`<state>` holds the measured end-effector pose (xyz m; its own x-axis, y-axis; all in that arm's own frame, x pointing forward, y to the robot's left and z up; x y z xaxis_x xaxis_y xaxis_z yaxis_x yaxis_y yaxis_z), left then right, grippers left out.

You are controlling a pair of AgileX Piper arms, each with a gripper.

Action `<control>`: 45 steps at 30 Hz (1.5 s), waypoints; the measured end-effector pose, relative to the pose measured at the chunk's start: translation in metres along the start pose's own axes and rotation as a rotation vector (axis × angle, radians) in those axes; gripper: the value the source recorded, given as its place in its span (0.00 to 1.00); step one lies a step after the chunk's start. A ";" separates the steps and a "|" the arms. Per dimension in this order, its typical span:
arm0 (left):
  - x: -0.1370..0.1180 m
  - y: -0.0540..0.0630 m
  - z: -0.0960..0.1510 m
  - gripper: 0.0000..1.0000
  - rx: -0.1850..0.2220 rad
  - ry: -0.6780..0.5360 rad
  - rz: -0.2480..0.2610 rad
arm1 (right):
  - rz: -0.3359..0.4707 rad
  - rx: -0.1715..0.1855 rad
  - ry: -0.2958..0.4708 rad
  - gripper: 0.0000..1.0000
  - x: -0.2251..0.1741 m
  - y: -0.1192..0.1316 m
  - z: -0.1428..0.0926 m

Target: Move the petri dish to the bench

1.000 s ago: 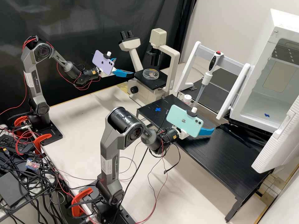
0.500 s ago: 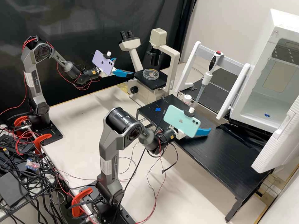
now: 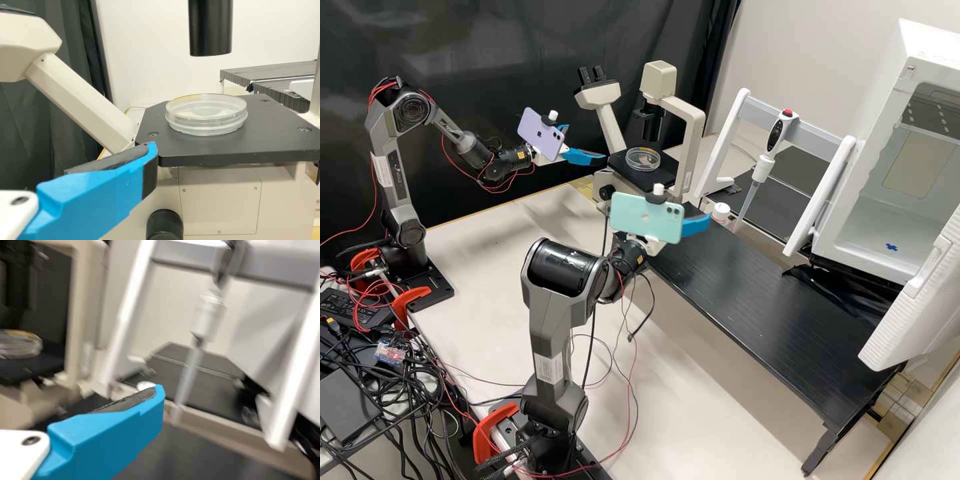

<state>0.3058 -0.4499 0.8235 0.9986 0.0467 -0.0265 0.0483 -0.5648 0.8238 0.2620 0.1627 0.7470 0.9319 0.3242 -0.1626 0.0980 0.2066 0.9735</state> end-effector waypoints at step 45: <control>0.000 0.000 0.000 1.00 0.000 0.000 0.000 | -0.183 0.037 0.061 1.00 0.219 -0.097 -0.081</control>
<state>0.3058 -0.4499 0.8235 0.9986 0.0467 -0.0265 0.0483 -0.5648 0.8238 0.4280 0.2883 0.6040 0.8744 0.3403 -0.3459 0.2779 0.2333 0.9319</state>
